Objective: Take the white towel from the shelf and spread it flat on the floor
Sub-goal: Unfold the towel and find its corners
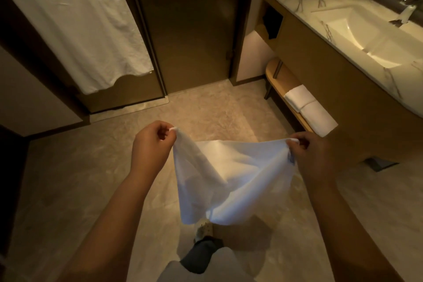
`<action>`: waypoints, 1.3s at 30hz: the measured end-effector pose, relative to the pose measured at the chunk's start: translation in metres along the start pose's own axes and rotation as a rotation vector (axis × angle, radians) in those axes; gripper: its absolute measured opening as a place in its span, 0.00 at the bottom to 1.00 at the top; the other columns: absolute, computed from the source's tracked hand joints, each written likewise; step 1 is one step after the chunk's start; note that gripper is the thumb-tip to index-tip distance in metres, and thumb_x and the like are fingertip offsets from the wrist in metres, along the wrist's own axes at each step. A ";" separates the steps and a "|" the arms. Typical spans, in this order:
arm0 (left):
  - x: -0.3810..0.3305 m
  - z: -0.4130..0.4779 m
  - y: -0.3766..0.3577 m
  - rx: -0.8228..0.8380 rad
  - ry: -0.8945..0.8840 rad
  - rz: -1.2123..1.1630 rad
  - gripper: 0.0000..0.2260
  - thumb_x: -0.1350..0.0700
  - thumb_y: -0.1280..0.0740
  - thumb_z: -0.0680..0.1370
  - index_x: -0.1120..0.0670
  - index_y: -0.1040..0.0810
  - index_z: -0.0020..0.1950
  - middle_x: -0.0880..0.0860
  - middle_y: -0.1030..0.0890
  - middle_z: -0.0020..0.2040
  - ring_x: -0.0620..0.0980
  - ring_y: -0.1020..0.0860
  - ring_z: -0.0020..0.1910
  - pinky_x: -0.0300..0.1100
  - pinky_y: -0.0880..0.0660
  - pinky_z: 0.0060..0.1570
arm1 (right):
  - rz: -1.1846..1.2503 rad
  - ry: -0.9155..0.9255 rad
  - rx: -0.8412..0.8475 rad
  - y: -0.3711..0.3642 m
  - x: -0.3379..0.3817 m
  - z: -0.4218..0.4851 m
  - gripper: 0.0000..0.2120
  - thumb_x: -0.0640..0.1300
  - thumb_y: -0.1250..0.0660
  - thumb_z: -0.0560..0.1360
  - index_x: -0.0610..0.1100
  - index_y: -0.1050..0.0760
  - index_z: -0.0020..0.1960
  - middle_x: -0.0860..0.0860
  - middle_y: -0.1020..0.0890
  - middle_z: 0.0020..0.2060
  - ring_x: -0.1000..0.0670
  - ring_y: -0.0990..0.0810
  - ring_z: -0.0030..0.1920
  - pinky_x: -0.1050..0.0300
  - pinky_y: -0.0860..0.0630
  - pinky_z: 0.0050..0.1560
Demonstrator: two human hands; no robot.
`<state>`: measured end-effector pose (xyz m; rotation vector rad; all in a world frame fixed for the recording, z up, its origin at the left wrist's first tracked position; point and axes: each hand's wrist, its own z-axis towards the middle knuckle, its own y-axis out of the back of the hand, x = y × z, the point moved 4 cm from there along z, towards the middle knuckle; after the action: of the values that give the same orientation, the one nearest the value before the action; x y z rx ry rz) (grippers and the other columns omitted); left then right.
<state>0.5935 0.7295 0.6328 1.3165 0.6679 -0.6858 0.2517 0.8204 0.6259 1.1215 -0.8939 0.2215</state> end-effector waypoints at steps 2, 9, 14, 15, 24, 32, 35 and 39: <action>0.005 0.026 -0.007 0.009 0.009 0.008 0.02 0.53 0.33 0.76 0.48 0.21 0.46 0.43 0.21 0.38 0.40 0.23 0.38 0.35 0.29 0.34 | -0.056 -0.009 -0.018 -0.012 0.008 0.025 0.05 0.44 0.32 0.75 0.46 0.20 0.49 0.53 0.19 0.38 0.59 0.24 0.36 0.66 0.31 0.35; 0.010 0.102 -0.037 0.068 0.059 0.042 0.02 0.50 0.34 0.77 0.47 0.22 0.47 0.44 0.21 0.39 0.42 0.23 0.38 0.36 0.30 0.33 | -0.089 -0.080 -0.004 -0.044 0.014 0.086 0.09 0.46 0.32 0.75 0.47 0.20 0.55 0.48 0.17 0.46 0.51 0.21 0.43 0.59 0.26 0.42; 0.000 0.135 -0.055 0.077 0.075 0.057 0.02 0.52 0.34 0.77 0.48 0.22 0.47 0.47 0.20 0.41 0.42 0.23 0.39 0.34 0.32 0.33 | -0.081 -0.110 0.040 -0.054 0.009 0.123 0.07 0.46 0.33 0.75 0.47 0.19 0.52 0.48 0.17 0.45 0.50 0.21 0.43 0.57 0.24 0.43; -0.002 0.142 -0.059 0.075 0.078 0.059 0.02 0.52 0.34 0.77 0.48 0.23 0.47 0.47 0.20 0.41 0.42 0.23 0.39 0.34 0.32 0.33 | -0.077 -0.110 0.042 -0.056 0.008 0.132 0.07 0.46 0.33 0.75 0.48 0.19 0.51 0.49 0.17 0.44 0.50 0.21 0.43 0.57 0.24 0.43; -0.030 0.206 -0.107 0.007 0.136 0.127 0.04 0.52 0.35 0.77 0.50 0.22 0.46 0.48 0.20 0.40 0.44 0.23 0.39 0.34 0.33 0.32 | -0.062 -0.030 0.130 -0.074 -0.014 0.244 0.03 0.46 0.34 0.76 0.53 0.22 0.47 0.53 0.20 0.41 0.54 0.23 0.40 0.61 0.28 0.37; -0.064 0.260 -0.144 -0.087 0.165 0.183 0.04 0.51 0.35 0.77 0.47 0.24 0.44 0.43 0.23 0.39 0.40 0.26 0.37 0.34 0.34 0.31 | -0.035 0.074 0.175 -0.083 -0.020 0.354 0.05 0.48 0.35 0.76 0.53 0.21 0.50 0.54 0.20 0.43 0.52 0.22 0.43 0.59 0.26 0.41; -0.063 0.274 -0.151 -0.107 0.186 0.218 0.04 0.51 0.35 0.77 0.48 0.23 0.44 0.45 0.23 0.39 0.41 0.26 0.38 0.38 0.30 0.32 | -0.044 0.118 0.211 -0.099 -0.020 0.382 0.04 0.48 0.35 0.76 0.53 0.22 0.49 0.54 0.20 0.43 0.53 0.23 0.42 0.62 0.29 0.37; -0.055 0.292 -0.155 -0.121 0.222 0.245 0.04 0.51 0.35 0.77 0.48 0.23 0.45 0.46 0.23 0.41 0.41 0.25 0.38 0.39 0.27 0.35 | -0.072 0.126 0.256 -0.120 -0.018 0.408 0.04 0.48 0.34 0.75 0.53 0.22 0.49 0.52 0.20 0.43 0.53 0.24 0.41 0.64 0.32 0.34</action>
<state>0.4532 0.4259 0.6166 1.3455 0.7000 -0.2987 0.1009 0.4242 0.5879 1.3583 -0.7250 0.3510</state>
